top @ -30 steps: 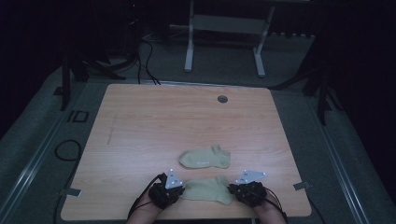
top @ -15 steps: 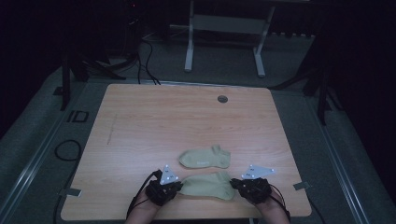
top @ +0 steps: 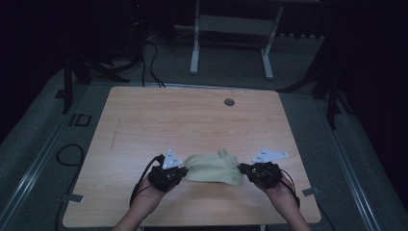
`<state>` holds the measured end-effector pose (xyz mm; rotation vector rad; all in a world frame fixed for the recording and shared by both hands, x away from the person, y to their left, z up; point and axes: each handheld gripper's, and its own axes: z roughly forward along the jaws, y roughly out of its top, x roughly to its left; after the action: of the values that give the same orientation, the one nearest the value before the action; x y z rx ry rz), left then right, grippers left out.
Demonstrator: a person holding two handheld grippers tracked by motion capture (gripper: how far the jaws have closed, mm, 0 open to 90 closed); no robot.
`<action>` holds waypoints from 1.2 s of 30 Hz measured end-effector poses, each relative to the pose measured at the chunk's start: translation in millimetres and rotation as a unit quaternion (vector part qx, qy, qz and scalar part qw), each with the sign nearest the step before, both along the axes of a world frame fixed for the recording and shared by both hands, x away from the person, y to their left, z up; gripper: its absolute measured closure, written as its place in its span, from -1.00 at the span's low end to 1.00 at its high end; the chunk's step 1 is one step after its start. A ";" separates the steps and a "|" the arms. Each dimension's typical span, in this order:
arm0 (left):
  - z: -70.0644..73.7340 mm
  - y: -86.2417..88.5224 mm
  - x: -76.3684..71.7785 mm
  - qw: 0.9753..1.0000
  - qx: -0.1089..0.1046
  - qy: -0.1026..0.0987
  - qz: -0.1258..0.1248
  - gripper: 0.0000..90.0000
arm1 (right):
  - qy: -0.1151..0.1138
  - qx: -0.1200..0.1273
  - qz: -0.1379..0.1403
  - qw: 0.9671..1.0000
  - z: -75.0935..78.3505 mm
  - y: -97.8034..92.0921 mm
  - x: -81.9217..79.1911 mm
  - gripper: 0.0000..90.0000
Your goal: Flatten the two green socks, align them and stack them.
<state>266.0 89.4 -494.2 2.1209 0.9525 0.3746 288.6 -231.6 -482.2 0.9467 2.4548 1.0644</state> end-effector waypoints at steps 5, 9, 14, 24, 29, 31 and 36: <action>9.1 0.2 11.8 1.000 0.003 -0.004 0.011 0.94 | -0.003 -0.002 -0.006 1.000 8.7 4.2 19.0 0.87; 6.5 -2.8 22.3 1.000 0.006 0.005 0.018 0.94 | 0.003 -0.004 -0.015 1.000 10.2 7.1 34.2 0.87; -1.2 -6.5 33.6 0.999 0.005 0.022 0.024 0.94 | 0.024 -0.005 -0.028 0.999 1.3 5.8 49.7 0.87; -29.0 -9.6 46.4 0.998 0.014 0.059 0.030 0.94 | 0.060 -0.020 -0.042 0.997 -29.6 10.2 68.9 0.87; -42.5 -9.6 51.7 0.997 0.020 0.071 0.037 0.94 | 0.066 -0.031 -0.044 0.996 -40.2 13.2 73.0 0.86; -46.3 -9.7 53.9 0.996 0.017 0.076 0.038 0.94 | 0.066 -0.035 -0.046 0.996 -43.2 13.7 73.7 0.86; -51.8 -12.0 58.4 0.996 0.022 0.080 0.041 0.93 | 0.064 -0.051 -0.049 0.995 -48.5 15.1 77.3 0.85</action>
<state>324.4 77.4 -546.1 2.1808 1.1355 0.2715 365.9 -216.5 -530.7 1.1198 2.5084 0.8617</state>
